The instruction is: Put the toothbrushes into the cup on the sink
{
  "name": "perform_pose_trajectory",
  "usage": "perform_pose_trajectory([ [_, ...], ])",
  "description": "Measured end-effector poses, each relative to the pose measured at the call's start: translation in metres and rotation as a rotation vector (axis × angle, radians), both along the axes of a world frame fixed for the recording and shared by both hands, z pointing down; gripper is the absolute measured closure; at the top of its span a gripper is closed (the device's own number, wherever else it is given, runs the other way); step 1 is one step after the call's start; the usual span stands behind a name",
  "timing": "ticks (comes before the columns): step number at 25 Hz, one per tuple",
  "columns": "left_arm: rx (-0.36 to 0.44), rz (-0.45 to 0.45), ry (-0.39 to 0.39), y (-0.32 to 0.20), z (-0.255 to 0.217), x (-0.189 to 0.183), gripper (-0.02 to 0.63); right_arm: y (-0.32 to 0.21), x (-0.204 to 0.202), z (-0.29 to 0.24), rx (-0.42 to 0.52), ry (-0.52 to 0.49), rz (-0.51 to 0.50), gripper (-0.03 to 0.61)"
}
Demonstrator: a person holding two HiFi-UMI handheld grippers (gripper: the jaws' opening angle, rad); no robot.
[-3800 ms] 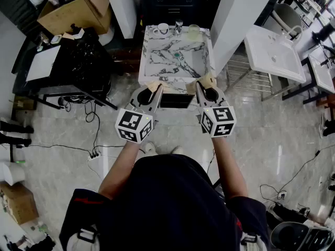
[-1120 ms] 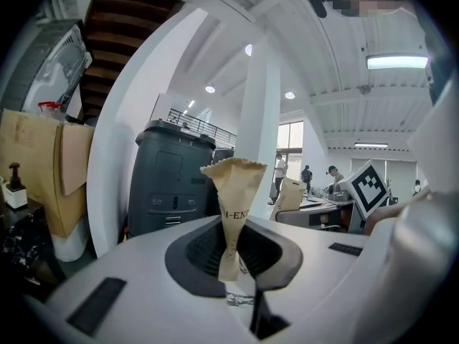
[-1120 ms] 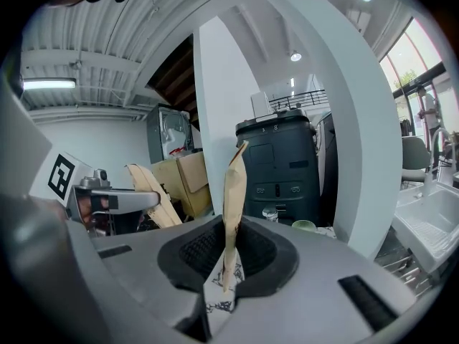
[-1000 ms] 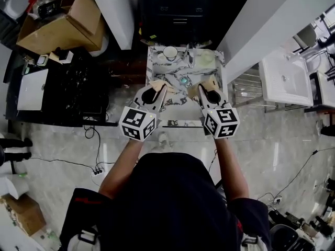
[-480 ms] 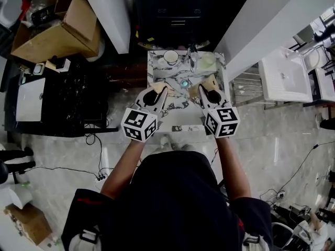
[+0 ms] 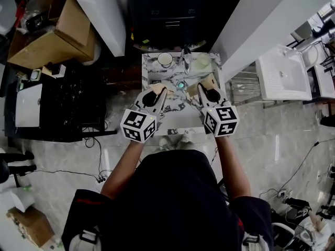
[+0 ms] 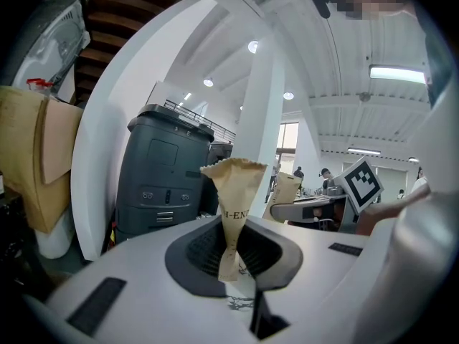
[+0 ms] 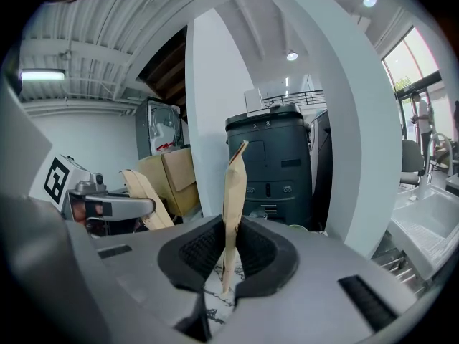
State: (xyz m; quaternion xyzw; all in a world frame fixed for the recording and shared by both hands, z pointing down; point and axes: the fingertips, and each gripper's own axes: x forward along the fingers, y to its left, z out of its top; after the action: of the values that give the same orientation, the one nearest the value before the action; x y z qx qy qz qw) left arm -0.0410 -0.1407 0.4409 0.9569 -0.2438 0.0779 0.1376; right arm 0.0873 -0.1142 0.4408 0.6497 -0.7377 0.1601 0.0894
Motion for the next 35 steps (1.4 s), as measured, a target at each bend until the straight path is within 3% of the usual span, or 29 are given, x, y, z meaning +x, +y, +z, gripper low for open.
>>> perform_pose_trajectory([
  [24,-0.066,-0.096,-0.081,-0.030,0.033,0.088,0.574,-0.068,0.104,0.021,-0.016,-0.037,-0.084,0.518],
  [35,-0.102,-0.148,-0.112,-0.042,0.049,0.102,0.575,-0.112,0.124,0.014,0.012,-0.037,-0.142,0.517],
])
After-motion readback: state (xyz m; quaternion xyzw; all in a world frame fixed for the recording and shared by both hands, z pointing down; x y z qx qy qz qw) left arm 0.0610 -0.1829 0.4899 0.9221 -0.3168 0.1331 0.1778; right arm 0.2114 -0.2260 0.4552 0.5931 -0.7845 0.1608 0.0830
